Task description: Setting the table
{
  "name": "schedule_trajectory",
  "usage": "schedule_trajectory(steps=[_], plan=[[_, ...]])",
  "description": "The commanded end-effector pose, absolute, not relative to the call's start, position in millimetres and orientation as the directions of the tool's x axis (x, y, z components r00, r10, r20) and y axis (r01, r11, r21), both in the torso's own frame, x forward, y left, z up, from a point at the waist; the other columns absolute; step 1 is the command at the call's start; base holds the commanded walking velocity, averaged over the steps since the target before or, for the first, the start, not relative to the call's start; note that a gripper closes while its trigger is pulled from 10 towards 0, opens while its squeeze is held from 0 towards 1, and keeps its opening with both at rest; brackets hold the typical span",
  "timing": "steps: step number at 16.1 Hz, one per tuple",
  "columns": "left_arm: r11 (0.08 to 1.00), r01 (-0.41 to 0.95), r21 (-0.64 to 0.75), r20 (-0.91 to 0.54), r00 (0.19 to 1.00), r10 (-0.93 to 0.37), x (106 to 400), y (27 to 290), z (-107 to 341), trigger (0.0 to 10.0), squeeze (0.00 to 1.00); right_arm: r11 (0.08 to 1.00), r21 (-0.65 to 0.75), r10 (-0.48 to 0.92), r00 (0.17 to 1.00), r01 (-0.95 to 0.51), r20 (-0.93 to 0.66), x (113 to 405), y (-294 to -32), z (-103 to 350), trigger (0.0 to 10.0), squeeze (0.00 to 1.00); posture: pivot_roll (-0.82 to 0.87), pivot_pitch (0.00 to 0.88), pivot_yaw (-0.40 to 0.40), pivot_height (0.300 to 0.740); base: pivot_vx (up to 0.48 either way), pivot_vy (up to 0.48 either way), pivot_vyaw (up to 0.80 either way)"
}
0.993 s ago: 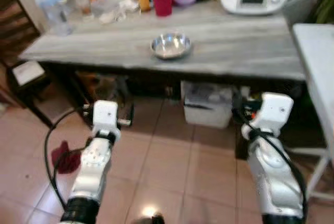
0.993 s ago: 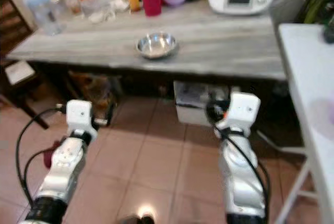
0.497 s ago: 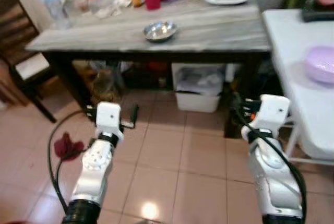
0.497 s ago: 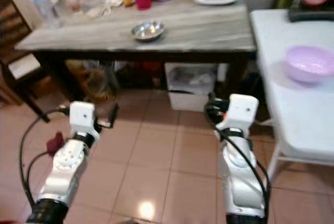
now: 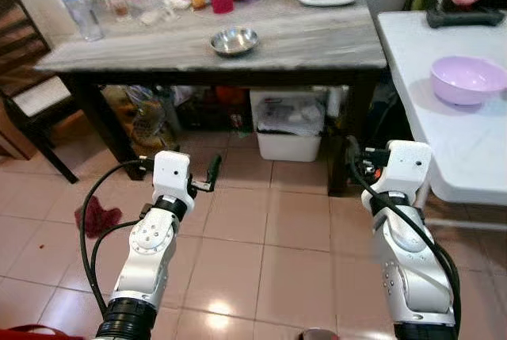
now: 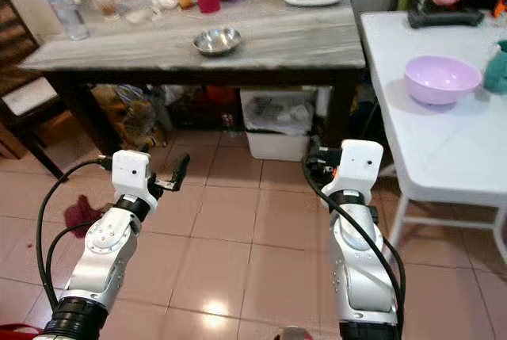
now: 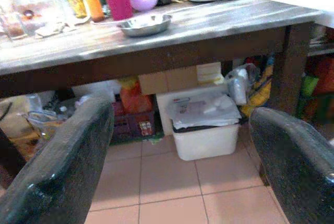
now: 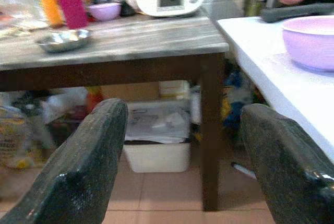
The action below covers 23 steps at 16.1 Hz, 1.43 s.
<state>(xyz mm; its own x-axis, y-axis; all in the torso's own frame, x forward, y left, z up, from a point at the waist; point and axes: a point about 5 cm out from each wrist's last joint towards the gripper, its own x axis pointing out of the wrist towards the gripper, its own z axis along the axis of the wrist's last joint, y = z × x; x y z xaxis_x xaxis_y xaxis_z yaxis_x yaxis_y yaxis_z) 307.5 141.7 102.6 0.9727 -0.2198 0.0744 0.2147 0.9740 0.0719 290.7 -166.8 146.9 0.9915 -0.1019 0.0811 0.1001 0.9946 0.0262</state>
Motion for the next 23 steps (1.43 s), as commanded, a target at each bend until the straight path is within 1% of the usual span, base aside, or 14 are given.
schedule_trajectory(steps=[1, 2, 3, 4, 6, 8, 10, 11, 12, 13, 15, 17, 18, 23], plan=[[0.973, 0.218, 0.075, 0.083, 0.971, -0.224, 308.2, 143.5, 105.6, 10.0, 0.00, 0.993, 0.027, -0.114, 0.992, 0.112, 0.062, 292.9, -166.9, 145.2, 10.0, 0.00, -0.26, 0.082, 0.107, 0.740, 0.000, -0.285, 0.00], [0.972, 0.223, 0.071, 0.082, 0.970, -0.228, 307.9, 143.0, 105.5, 10.0, 0.00, 0.998, 0.013, -0.061, 0.996, 0.061, 0.071, 292.1, -163.9, 146.4, 10.0, 0.00, -0.26, 0.082, 0.106, 0.740, 0.000, -0.277, 0.00], [0.972, 0.226, 0.071, 0.081, 0.970, -0.231, 308.0, 142.5, 105.3, 10.0, 0.00, 0.994, 0.094, -0.058, 0.997, 0.053, 0.053, 291.0, -163.8, 144.7, 10.0, 0.00, -0.26, 0.082, 0.107, 0.740, 0.000, -0.281, 0.00], [0.971, 0.227, 0.070, 0.081, 0.969, -0.232, 308.0, 142.4, 105.5, 10.0, 0.00, 0.994, 0.101, -0.051, 0.997, 0.045, 0.054, 290.9, -163.3, 144.8, 10.0, 0.00, -0.26, 0.082, 0.107, 0.740, 0.000, -0.281, 0.00], [0.969, 0.238, 0.068, 0.078, 0.967, -0.243, 308.1, 141.3, 105.1, 10.0, 0.00, 0.995, 0.083, -0.059, 0.997, 0.055, 0.048, 291.1, -163.5, 144.4, 10.0, 0.00, -0.26, 0.082, 0.105, 0.740, 0.000, -0.283, 0.00], [0.968, 0.241, 0.066, 0.076, 0.966, -0.246, 307.9, 140.9, 104.8, 10.0, 0.00, 0.997, 0.031, -0.067, 0.996, 0.065, 0.053, 291.7, -163.4, 144.9, 10.0, 0.00, -0.26, 0.082, 0.105, 0.740, 0.000, -0.285, 0.00], [0.967, 0.247, 0.064, 0.076, 0.965, -0.251, 307.7, 140.0, 104.6, 10.0, 0.00, 0.997, 0.051, -0.065, 0.996, 0.061, 0.068, 293.4, -162.3, 145.0, 10.0, 0.00, -0.26, 0.081, 0.105, 0.740, 0.000, -0.283, 0.00], [0.967, 0.249, 0.064, 0.076, 0.964, -0.253, 307.5, 140.2, 104.6, 10.0, 0.00, 0.995, 0.017, -0.102, 0.991, 0.101, 0.091, 294.6, -163.5, 147.3, 10.0, 0.00, -0.26, 0.082, 0.106, 0.740, 0.000, -0.281, 0.00], [0.966, 0.249, 0.063, 0.077, 0.964, -0.254, 307.3, 140.3, 104.7, 10.0, 0.00, 0.994, 0.002, -0.110, 0.989, 0.111, 0.098, 295.1, -163.7, 147.9, 10.0, 0.00, -0.26, 0.081, 0.107, 0.740, 0.000, -0.277, 0.00], [0.966, 0.250, 0.062, 0.076, 0.964, -0.255, 307.2, 140.4, 104.5, 10.0, 0.00, 0.994, 0.007, -0.106, 0.991, 0.106, 0.085, 295.1, -163.7, 146.7, 10.0, 0.00, -0.26, 0.083, 0.108, 0.740, 0.000, -0.277, 0.00], [0.965, 0.254, 0.060, 0.077, 0.963, -0.258, 307.0, 139.7, 104.7, 10.0, 0.00, 0.997, 0.060, -0.059, 0.996, 0.054, 0.070, 293.6, -162.5, 146.3, 10.0, 0.00, -0.26, 0.083, 0.107, 0.740, 0.000, -0.272, 0.00], [0.964, 0.258, 0.058, 0.080, 0.962, -0.262, 307.6, 138.8, 105.7, 10.0, 0.00, 0.995, 0.084, -0.060, 0.993, 0.052, 0.103, 292.2, -163.9, 149.5, 10.0, 0.00, -0.26, 0.085, 0.109, 0.740, 0.000, -0.274, 0.00], [0.964, 0.259, 0.057, 0.082, 0.961, -0.263, 308.1, 138.4, 106.6, 10.0, 0.00, 0.996, 0.072, -0.064, 0.992, 0.056, 0.112, 292.5, -164.6, 151.0, 10.0, 0.00, -0.26, 0.084, 0.111, 0.740, 0.000, -0.274, 0.00], [0.963, 0.264, 0.055, 0.088, 0.959, -0.268, 309.0, 137.5, 108.1, 10.0, 0.00, 0.995, 0.077, -0.070, 0.992, 0.062, 0.105, 293.4, -164.8, 151.1, 10.0, 0.00, -0.26, 0.085, 0.112, 0.740, 0.000, -0.268, -0.74]])
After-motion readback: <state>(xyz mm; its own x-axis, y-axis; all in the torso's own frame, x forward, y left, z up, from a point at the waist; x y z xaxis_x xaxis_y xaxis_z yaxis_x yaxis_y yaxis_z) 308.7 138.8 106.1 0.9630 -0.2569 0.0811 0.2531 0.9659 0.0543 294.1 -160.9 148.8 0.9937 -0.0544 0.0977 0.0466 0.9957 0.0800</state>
